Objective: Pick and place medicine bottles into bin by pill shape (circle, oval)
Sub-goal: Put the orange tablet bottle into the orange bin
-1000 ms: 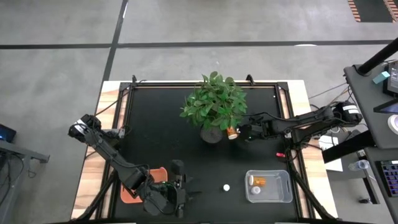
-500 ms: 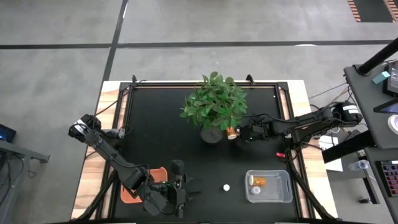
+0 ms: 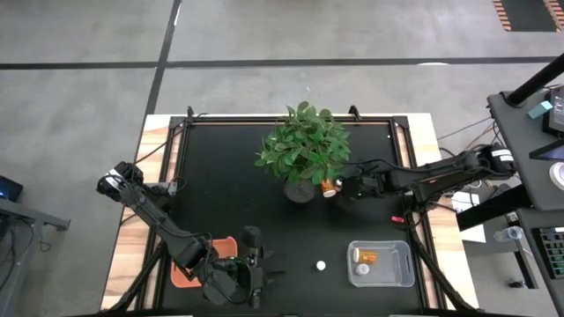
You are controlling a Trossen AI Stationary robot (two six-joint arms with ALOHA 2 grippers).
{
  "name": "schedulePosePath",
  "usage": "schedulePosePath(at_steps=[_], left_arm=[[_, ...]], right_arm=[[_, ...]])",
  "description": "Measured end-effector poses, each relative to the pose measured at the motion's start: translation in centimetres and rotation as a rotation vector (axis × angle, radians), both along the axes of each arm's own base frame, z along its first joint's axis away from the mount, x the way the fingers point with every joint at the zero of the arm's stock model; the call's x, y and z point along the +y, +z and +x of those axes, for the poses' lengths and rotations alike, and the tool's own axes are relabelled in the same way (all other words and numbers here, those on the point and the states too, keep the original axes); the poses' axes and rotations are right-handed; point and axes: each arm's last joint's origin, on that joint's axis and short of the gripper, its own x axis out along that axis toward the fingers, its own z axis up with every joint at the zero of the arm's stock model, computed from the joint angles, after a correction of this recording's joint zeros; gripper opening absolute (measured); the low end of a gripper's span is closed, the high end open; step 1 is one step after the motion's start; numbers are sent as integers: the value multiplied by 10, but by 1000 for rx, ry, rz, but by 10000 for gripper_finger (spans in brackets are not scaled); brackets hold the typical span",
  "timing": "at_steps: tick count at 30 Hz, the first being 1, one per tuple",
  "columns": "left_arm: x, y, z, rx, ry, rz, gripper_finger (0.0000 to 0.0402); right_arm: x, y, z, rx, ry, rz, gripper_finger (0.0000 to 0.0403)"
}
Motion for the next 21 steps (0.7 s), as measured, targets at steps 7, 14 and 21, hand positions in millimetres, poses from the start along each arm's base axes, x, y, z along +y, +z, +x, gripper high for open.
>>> schedulePosePath(at_steps=[7, 14, 21], left_arm=[[1, -1, 0, -5, 18, -55, 189], [9, -17, 5, -13, 63, -158, 189], [29, -32, 23, -79, 0, -304, 189]], right_arm=[[23, 31, -20, -109, 83, 103, 120], [69, 59, -30, -309, 285, 201, 120], [118, 68, -20, -519, 538, 151, 121]])
